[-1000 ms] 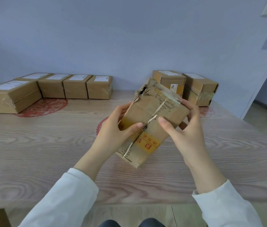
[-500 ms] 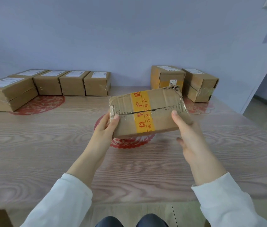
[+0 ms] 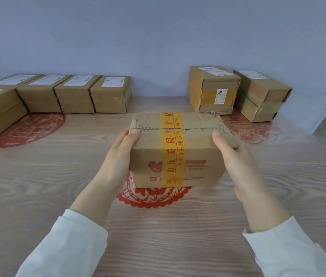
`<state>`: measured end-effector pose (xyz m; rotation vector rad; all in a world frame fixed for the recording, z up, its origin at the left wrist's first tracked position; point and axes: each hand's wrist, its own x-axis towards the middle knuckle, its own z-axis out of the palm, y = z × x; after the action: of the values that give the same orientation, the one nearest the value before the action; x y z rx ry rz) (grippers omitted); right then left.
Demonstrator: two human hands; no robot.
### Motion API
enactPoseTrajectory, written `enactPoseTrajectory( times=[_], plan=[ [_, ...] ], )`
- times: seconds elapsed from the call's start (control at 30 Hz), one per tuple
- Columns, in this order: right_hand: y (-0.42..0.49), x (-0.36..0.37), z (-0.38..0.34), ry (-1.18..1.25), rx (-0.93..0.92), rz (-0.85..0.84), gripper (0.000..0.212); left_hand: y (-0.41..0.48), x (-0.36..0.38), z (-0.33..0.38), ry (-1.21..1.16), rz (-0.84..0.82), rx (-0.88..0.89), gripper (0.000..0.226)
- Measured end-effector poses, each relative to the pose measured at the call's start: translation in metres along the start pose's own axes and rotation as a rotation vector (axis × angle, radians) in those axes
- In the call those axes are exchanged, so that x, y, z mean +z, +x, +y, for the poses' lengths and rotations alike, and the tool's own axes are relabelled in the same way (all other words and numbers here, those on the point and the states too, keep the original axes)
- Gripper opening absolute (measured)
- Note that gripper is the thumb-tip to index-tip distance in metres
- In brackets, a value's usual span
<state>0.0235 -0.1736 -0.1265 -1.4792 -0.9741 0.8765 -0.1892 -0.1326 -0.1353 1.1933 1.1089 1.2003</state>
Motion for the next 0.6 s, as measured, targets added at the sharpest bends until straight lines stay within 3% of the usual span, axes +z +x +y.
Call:
enactPoseTrajectory(
  times=[0.1,0.17,0.3,0.43,0.5,0.6],
  plan=[
    [0.006,0.004,-0.001,0.017,0.068,0.018,0.022,0.011,-0.004,-0.002,-0.027,-0.050,-0.025,0.030],
    [0.006,0.003,-0.001,0.023,0.112,0.018,0.013,0.011,-0.007,-0.003,-0.021,-0.093,-0.042,0.043],
    [-0.004,0.001,-0.009,0.003,0.198,0.011,0.025,0.005,-0.011,0.000,-0.014,-0.193,-0.111,0.065],
    [-0.007,-0.003,-0.030,-0.055,0.300,-0.035,0.038,0.001,-0.013,0.015,0.009,-0.191,-0.258,0.075],
    [-0.005,-0.003,-0.044,-0.088,0.350,-0.052,0.044,-0.001,-0.011,0.027,0.033,-0.185,-0.333,0.075],
    [-0.005,-0.004,-0.056,-0.124,0.421,-0.092,0.046,-0.005,-0.004,0.043,0.051,-0.140,-0.414,0.059]
  ],
)
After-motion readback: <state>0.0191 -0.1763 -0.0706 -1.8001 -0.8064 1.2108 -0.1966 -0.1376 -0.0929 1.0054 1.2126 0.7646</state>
